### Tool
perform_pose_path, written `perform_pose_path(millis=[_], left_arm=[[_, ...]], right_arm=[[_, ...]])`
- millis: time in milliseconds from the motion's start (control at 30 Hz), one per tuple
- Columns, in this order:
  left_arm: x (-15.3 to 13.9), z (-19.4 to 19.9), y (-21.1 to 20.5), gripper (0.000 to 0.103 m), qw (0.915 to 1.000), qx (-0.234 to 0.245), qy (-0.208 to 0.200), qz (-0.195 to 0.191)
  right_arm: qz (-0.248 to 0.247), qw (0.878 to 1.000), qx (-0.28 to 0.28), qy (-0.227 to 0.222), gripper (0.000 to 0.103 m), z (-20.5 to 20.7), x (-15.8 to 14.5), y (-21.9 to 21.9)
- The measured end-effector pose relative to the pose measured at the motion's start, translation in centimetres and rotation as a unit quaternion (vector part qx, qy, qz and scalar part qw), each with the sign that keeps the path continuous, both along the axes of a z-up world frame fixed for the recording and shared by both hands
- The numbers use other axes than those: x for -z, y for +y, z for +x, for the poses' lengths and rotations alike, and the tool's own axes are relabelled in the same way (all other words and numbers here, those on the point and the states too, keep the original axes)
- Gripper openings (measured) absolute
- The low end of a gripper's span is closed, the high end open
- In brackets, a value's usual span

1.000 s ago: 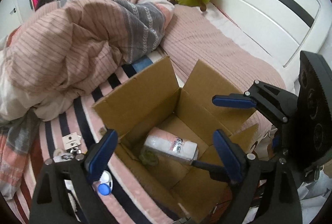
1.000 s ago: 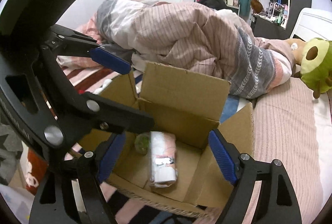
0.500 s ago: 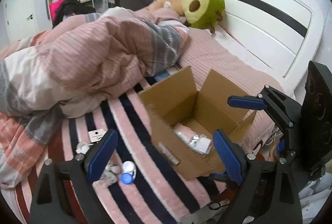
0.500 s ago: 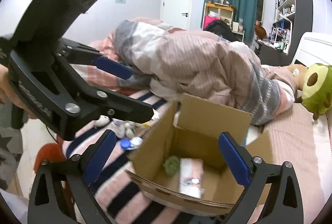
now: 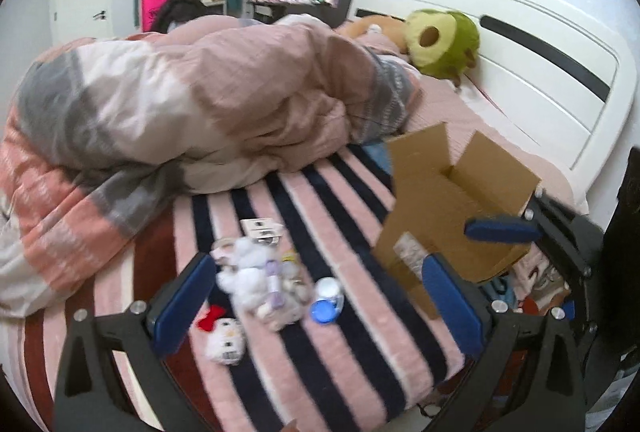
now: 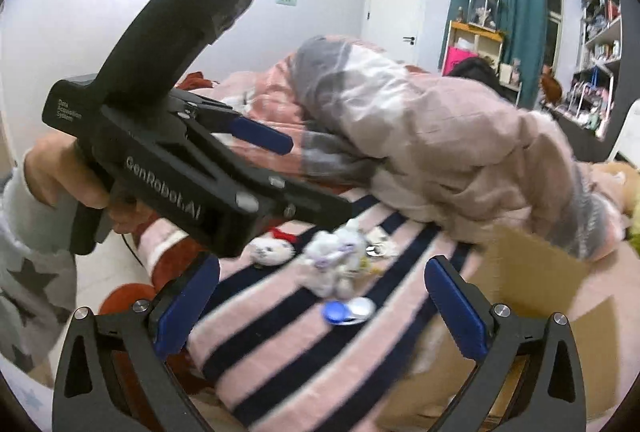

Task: Organize objects
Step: 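Move the right gripper back to the Hello Kitty plush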

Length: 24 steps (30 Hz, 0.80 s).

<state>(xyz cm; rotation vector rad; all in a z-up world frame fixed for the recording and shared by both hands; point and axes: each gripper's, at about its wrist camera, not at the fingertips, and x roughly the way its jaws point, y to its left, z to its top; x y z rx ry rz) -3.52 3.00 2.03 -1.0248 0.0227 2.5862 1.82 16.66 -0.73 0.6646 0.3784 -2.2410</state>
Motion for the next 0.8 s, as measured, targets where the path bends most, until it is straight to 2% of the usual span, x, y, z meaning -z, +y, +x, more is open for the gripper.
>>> perform_pose_path(millis=[200, 367, 433, 500, 600, 800], left_arm=[[2.8, 0.4, -4.6, 0.103, 0.9989, -0.007, -0.007, 0.047], [4.7, -0.1, -7.1, 0.103, 0.9984, -0.026, -0.011, 0.048], [5.4, -0.3, -8.0, 0.103, 0.9986, -0.036, -0.014, 0.035], [6.1, -0.5, -8.7, 0.103, 0.9988, -0.04, -0.016, 0.022], [7.2, -0.6, -9.9, 0.103, 0.999, -0.039, -0.018, 0.011], [9.6, -1.3, -12.2, 0.103, 0.9954, -0.053, -0.079, 0.014]], right_arm=[[-0.04, 0.995, 0.002, -0.091, 0.103, -1.9, 4.8, -1.9], [-0.052, 0.989, 0.014, -0.14, 0.101, -3.6, 8.5, -3.1], [-0.054, 0.987, 0.008, -0.15, 0.093, -3.8, 9.3, -3.9], [-0.053, 0.986, -0.001, -0.161, 0.078, -4.2, 10.3, -4.9], [-0.055, 0.982, -0.012, -0.179, 0.071, -5.0, 11.7, -6.7], [-0.037, 0.982, -0.019, -0.186, 0.066, -6.4, 13.9, -10.4]])
